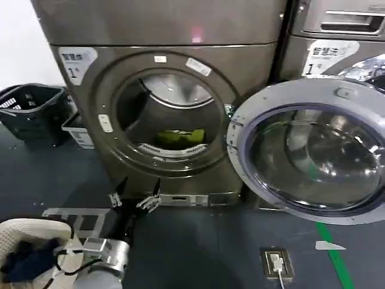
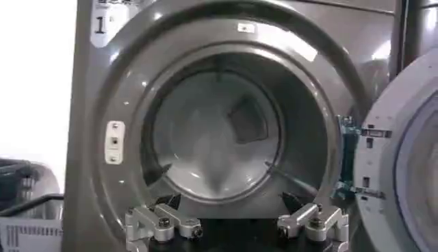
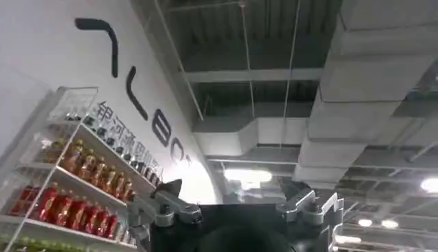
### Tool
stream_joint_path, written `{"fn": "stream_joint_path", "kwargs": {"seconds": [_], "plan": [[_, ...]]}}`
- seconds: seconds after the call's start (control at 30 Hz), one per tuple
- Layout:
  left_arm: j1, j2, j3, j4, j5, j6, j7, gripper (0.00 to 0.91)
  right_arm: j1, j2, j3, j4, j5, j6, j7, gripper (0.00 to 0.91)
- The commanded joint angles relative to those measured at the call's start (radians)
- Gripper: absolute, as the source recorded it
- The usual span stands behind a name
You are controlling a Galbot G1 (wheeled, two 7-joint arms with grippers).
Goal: Grasp the clothes from the dryer.
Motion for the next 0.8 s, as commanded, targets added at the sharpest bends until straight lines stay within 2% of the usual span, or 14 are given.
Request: {"fn": "stream_joint_path", "kwargs": {"seconds": [0.03,0.47,0.8], "plan": [[-0.002,0.002,0.002,0.001,0.0,0.0,0.0,0.907,0.0,0.001,0.0,-0.004,0.002,0.043,0.008,0.907],[-0.018,0.005,0.002,0.001,-0.001,0.004,0.0,0.907,-0.006,-0.001,0.003,-0.014,0.022,0.104,0.011,0.907],[-0.018,0.002,-0.009,0.005,-0.004,0.005,-0.007,0.907,-0.01,0.001,0.008,-0.015,0.021,0.116,0.01,0.907]]}}
